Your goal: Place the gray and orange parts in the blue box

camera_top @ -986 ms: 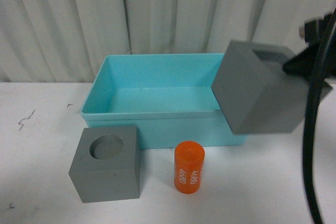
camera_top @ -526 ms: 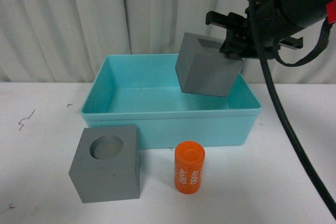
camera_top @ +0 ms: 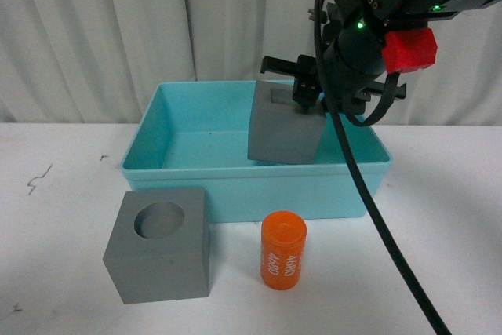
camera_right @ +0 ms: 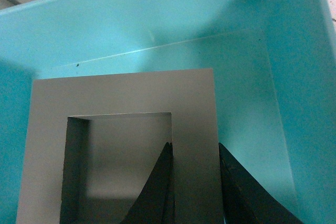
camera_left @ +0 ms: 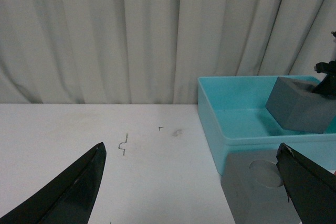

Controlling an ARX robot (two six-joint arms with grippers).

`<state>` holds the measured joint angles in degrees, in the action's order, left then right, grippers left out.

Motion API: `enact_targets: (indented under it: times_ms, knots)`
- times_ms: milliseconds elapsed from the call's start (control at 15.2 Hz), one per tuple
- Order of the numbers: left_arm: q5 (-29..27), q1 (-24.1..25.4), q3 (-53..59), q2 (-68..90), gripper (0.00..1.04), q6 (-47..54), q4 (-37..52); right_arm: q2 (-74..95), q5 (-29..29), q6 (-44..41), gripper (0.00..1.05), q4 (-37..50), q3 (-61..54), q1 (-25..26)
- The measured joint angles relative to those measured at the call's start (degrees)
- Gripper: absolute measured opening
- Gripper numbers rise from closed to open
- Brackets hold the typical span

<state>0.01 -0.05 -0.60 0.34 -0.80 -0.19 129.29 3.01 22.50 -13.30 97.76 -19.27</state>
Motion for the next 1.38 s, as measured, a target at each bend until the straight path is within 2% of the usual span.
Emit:
enact_targets:
  times_ms: [394, 854, 986, 1052, 1117, 1183, 1249, 1315, 1380]
  knots:
    - [-0.02, 0.00, 0.00, 0.00, 0.98, 0.00, 0.00, 0.00, 2.19, -0.04, 0.18, 0.83, 0.00, -0.61]
    - [0.00, 0.00, 0.00, 0.00, 0.98, 0.00, 0.00, -0.48, 4.33, 0.17, 0.39, 2.29, -0.94, -0.52]
    - [0.00, 0.00, 0.00, 0.02, 0.98, 0.00, 0.00, -1.55, 4.72, 0.28, 0.55, 2.38, -2.05, -0.20]
    - [-0.02, 0.00, 0.00, 0.00, 0.98, 0.00, 0.00, -2.89, 4.72, 0.42, 0.68, 2.93, -2.97, -0.17]
    - [0.00, 0.00, 0.00, 0.02, 0.98, 0.00, 0.00, -10.23, 3.58, 0.07, 0.98, 10.82, -9.55, -0.26]
    - [0.09, 0.00, 0.00, 0.02, 0.98, 0.02, 0.00, -23.71, 10.69, -9.81, 0.87, 38.23, -26.64, -2.27]
    - [-0.02, 0.00, 0.00, 0.02, 0.98, 0.00, 0.00, -45.57, 14.69, -20.59, 0.46, 58.93, -55.28, 1.88]
    - [0.00, 0.00, 0.00, 0.00, 0.98, 0.00, 0.00, -50.10, 13.25, -21.16, 0.30, 60.81, -63.04, 4.50]
    - [0.00, 0.00, 0.00, 0.02, 0.98, 0.00, 0.00, -51.63, 11.58, -21.38, 0.19, 61.35, -67.65, 5.27]
